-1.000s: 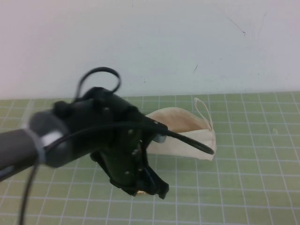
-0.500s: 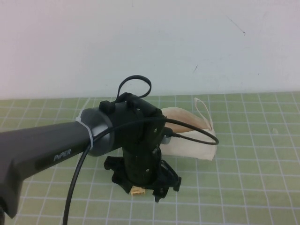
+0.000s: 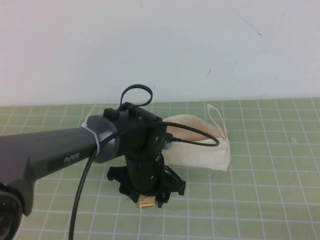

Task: Put eraser into pencil case
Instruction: Pick up the eraser from the table, then place the eraser on the pencil case

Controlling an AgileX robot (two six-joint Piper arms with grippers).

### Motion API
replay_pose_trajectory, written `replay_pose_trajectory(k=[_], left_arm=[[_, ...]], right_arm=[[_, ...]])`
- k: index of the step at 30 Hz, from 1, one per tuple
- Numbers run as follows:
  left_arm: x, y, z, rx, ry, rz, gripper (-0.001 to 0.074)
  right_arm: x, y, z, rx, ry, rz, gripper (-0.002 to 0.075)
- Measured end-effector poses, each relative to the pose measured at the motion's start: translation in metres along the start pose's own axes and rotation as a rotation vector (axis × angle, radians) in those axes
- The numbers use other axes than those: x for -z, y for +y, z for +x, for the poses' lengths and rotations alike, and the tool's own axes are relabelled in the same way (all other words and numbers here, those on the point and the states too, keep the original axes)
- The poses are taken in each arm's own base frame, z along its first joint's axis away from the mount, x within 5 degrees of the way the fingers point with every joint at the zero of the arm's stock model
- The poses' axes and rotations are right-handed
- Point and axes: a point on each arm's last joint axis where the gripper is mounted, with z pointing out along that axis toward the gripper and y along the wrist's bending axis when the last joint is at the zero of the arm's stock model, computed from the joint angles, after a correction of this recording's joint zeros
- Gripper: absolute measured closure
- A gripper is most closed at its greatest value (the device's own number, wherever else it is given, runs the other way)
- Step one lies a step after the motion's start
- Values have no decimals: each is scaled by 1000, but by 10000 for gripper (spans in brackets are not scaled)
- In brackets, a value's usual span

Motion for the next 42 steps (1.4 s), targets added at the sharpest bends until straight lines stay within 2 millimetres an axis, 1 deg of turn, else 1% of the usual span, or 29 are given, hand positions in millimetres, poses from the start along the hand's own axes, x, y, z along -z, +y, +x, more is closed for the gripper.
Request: replay_pose_trajectory(k=[3,10,12,14,16,18,19,22,24,27,30,33,35,36,38,39,40,42], left_arm=[[-1,-1,-1,2,-10,5,325],[-15,2,-1,8,25,-17,328],[-16,2,-1,14,27,-14,346],[-16,1,-2,20,27,-9,402],[-16,1,-2,20,29,-12,489],[-16,2,-1,15,33,-15,604],[-16,2,-1,8,35,-16,636],[-10,2,-1,-4,30,-13,639],[0,3,0,-14,13,-6,639],[27,4,2,-43,-35,16,639],[64,3,7,-68,-109,79,639],[109,3,8,-77,-245,151,639],[134,2,4,-81,-359,194,639],[144,1,0,-85,-408,207,639],[157,-1,-8,-90,-502,232,639],[159,-2,-11,-93,-531,239,639],[159,-4,-16,-97,-563,248,639],[151,-8,-25,-108,-604,256,639]], right_arm=[[0,0,0,0,0,0,727],[0,0,0,0,0,0,727],[0,0,0,0,0,0,727],[0,0,0,0,0,0,727],[0,0,0,0,0,0,727],[0,0,0,0,0,0,727],[0,0,0,0,0,0,727],[0,0,0,0,0,0,727],[0,0,0,0,0,0,727],[0,0,0,0,0,0,727],[0,0,0,0,0,0,727],[0,0,0,0,0,0,727],[0,0,0,0,0,0,727],[0,0,0,0,0,0,727],[0,0,0,0,0,0,727],[0,0,0,0,0,0,727],[0,0,0,0,0,0,727],[0,0,0,0,0,0,727]])
